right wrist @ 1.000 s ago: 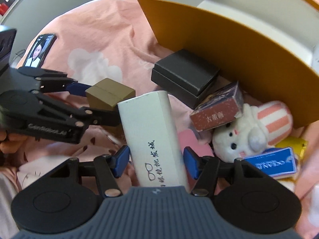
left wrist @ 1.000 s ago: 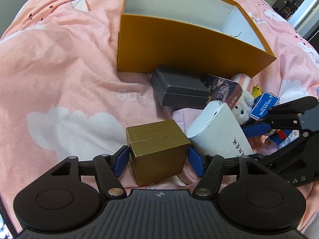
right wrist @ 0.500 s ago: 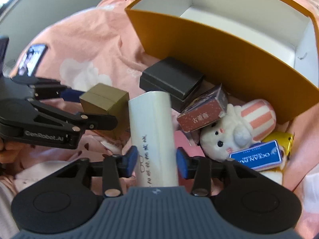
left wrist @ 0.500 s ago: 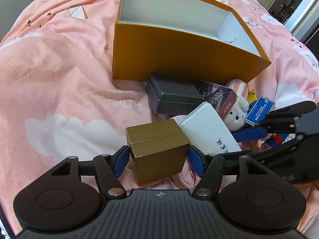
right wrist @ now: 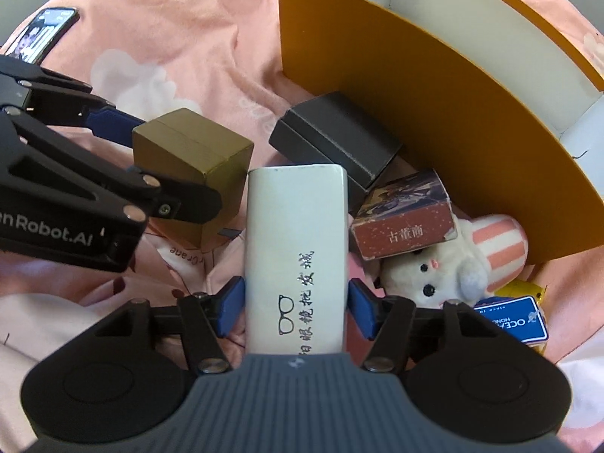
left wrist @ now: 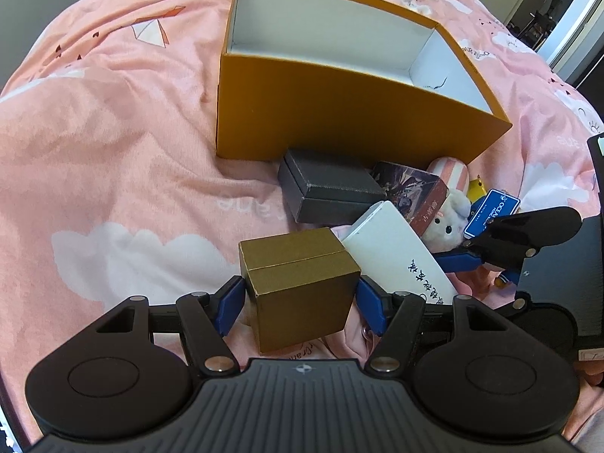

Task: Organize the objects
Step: 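Lift the gold cube with the left tool while the right tool carries the white box up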

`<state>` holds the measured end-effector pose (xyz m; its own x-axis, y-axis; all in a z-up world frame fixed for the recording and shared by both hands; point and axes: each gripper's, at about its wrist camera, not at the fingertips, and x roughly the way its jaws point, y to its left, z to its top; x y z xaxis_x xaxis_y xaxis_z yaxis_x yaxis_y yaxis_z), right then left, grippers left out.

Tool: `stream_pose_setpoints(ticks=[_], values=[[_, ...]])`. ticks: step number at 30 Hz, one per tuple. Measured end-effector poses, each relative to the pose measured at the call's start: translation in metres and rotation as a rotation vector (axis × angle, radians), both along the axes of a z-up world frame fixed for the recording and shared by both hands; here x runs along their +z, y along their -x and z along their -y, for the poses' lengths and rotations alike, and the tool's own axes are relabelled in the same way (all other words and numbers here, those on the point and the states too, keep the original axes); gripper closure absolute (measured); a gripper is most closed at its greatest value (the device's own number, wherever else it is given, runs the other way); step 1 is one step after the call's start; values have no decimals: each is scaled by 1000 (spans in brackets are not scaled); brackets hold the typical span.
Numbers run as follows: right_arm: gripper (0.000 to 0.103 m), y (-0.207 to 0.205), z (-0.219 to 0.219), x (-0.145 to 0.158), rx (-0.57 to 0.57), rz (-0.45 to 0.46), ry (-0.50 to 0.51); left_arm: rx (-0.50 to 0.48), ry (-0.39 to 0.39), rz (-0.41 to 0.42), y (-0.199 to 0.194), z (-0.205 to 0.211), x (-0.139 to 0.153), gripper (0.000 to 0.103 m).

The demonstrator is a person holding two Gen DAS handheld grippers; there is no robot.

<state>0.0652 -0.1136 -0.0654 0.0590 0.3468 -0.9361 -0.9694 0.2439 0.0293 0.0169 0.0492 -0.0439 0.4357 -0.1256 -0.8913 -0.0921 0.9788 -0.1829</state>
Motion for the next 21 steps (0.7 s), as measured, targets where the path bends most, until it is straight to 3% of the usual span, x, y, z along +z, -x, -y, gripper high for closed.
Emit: stream_pose_setpoints(ticks=[8,21], values=[[42,-16,17,31,-71,-39,-109,3,16,128,4,-1,31,29],[42,-58,25,125,-185,-87,-339,32,30,387,-20,-7,100,29]])
